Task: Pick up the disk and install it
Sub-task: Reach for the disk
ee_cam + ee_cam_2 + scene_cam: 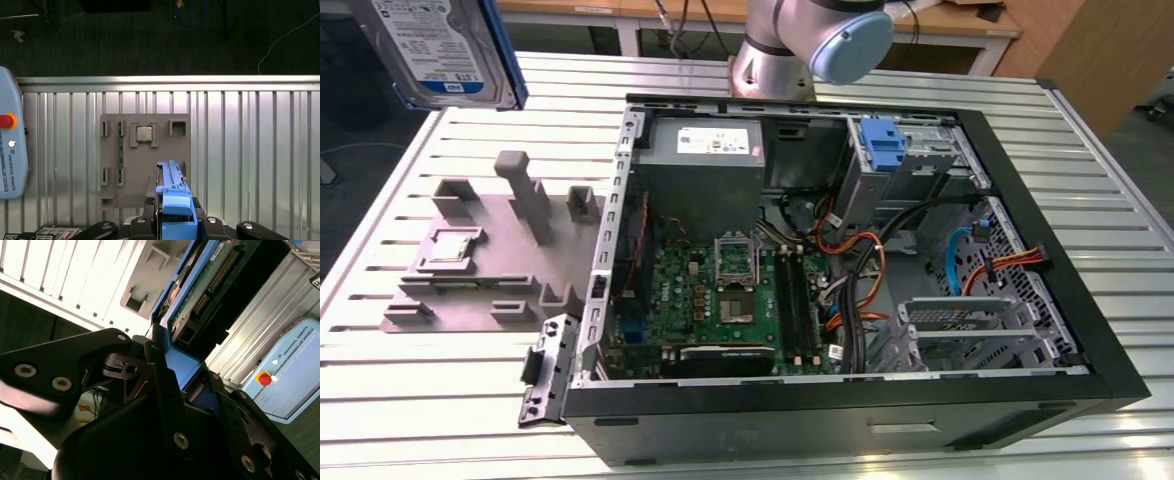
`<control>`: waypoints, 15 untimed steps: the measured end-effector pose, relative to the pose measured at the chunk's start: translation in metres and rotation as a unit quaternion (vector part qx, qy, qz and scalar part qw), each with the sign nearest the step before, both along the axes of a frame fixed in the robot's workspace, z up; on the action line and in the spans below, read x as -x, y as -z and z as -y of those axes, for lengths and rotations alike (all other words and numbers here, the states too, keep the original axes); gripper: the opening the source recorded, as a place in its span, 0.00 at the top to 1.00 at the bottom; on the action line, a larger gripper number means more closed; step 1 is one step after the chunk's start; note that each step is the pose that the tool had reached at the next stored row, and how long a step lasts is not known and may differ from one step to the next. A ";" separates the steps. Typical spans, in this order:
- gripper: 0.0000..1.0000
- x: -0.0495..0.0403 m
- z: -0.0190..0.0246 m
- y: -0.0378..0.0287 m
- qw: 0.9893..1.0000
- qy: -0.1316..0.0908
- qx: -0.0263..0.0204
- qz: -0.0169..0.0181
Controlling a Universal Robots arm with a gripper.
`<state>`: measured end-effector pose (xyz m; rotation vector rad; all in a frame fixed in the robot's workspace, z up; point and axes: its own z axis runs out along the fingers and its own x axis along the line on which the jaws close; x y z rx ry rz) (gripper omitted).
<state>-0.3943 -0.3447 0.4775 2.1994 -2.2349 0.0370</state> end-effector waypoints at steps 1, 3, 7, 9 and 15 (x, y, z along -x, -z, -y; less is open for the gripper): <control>0.63 -0.0011 0.0000 0.0000 1.000 0.000 0.000 0.000; 0.63 -0.0050 0.0000 0.0001 1.000 0.000 0.000 0.000; 0.63 -0.0102 0.0000 0.0002 1.000 0.000 0.000 0.000; 0.63 -0.0133 0.0000 0.0003 1.000 0.000 0.000 0.000; 0.63 -0.0202 0.0000 0.0004 1.000 0.000 0.000 0.000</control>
